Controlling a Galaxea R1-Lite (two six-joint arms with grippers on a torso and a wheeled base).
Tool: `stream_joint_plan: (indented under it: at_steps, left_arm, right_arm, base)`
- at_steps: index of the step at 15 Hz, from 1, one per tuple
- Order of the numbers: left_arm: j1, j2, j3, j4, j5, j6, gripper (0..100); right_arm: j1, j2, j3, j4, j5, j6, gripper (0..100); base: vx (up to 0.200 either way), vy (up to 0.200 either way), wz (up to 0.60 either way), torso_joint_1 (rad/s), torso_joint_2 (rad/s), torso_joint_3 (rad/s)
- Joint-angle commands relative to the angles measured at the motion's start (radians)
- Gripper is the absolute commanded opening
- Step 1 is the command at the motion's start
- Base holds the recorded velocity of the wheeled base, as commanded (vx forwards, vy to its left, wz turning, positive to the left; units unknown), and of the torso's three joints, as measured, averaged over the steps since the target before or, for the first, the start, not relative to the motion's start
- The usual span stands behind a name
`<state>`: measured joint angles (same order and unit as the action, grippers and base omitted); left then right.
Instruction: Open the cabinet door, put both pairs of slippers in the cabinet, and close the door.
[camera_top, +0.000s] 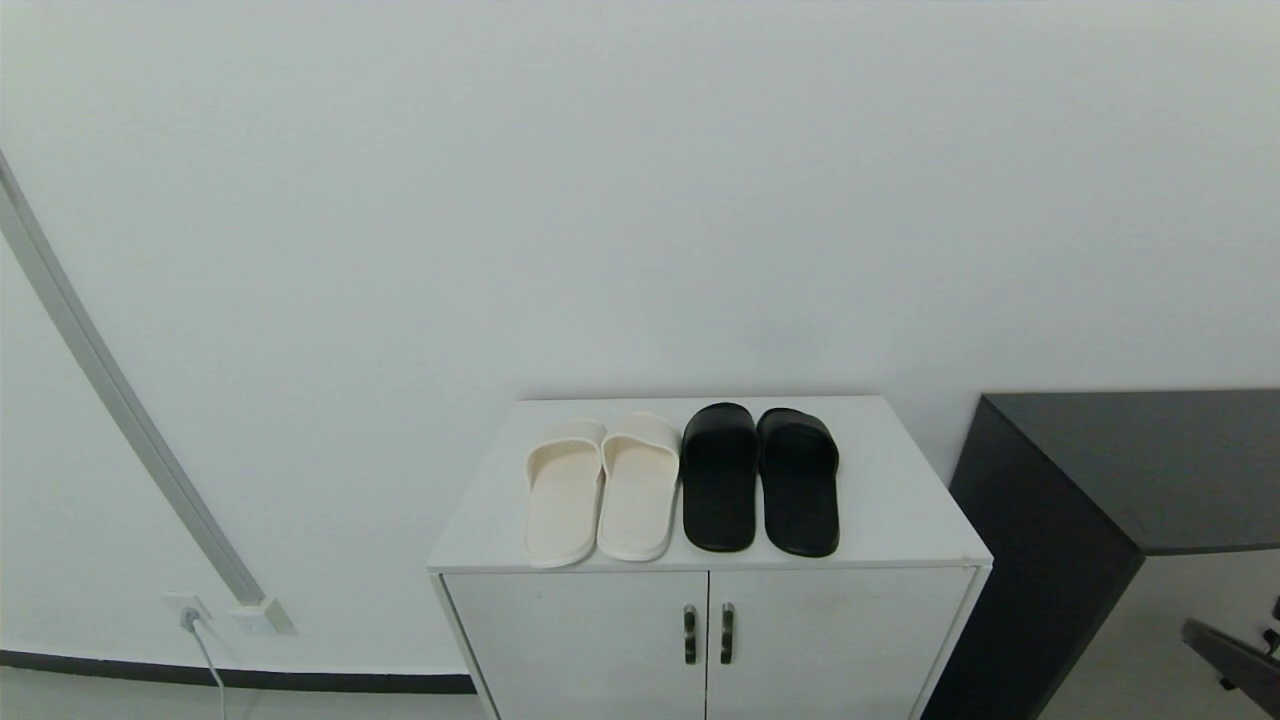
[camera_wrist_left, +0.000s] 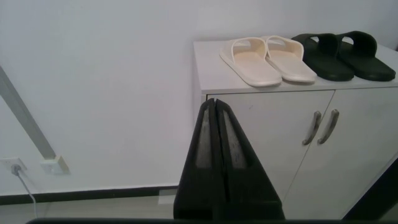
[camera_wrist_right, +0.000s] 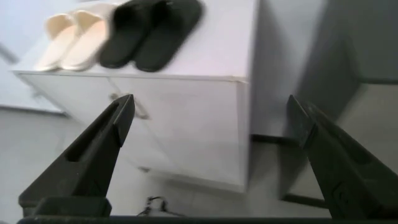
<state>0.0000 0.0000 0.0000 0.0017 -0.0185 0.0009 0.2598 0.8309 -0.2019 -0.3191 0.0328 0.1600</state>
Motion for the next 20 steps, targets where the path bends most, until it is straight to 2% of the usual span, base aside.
stream_joint_plan:
  at_steps: [1, 4, 5, 6, 7, 9, 15, 20]
  left_arm:
    - [0.0, 0.002, 0.0, 0.0, 0.0, 0.001, 0]
    - [0.0, 0.002, 0.0, 0.0, 0.0, 0.002, 0]
    - [0.0, 0.002, 0.0, 0.0, -0.001, 0.002, 0]
    - [0.0, 0.0, 0.0, 0.0, 0.0, 0.002, 0]
    - [0.0, 0.0, 0.0, 0.0, 0.0, 0.001, 0]
    - [0.0, 0.002, 0.0, 0.0, 0.0, 0.001, 0]
    - [0.0, 0.0, 0.0, 0.0, -0.001, 0.001, 0]
    - [0.0, 0.002, 0.0, 0.0, 0.0, 0.001, 0]
  right_arm:
    - [0.317, 0.419, -0.07, -0.228, -0.182, 0.13, 100]
    - [0.417, 0.625, -0.188, -0.319, -0.272, 0.138, 100]
    - [0.421, 0.633, -0.197, -0.319, -0.28, 0.138, 100]
    - [0.487, 0.74, -0.304, -0.317, -0.358, 0.164, 100]
    - [0.519, 0.787, -0.356, -0.314, -0.39, 0.171, 100]
    - [0.549, 0.899, -0.461, -0.314, -0.459, 0.171, 100]
    - [0.547, 1.14, -0.689, -0.317, -0.628, 0.196, 100]
    - [0.469, 1.366, -0.896, -0.33, -0.688, 0.193, 100]
  base:
    - [0.0, 0.0, 0.0, 0.0, 0.0, 0.0]
    - [0.0, 0.0, 0.0, 0.0, 0.0, 0.0]
    - [0.0, 0.0, 0.0, 0.0, 0.0, 0.0]
    - [0.0, 0.0, 0.0, 0.0, 0.0, 0.0]
    - [0.0, 0.0, 0.0, 0.0, 0.0, 0.0]
    - [0.0, 0.0, 0.0, 0.0, 0.0, 0.0]
    - [0.0, 0.0, 0.0, 0.0, 0.0, 0.0]
    - [0.0, 0.0, 0.0, 0.0, 0.0, 0.0]
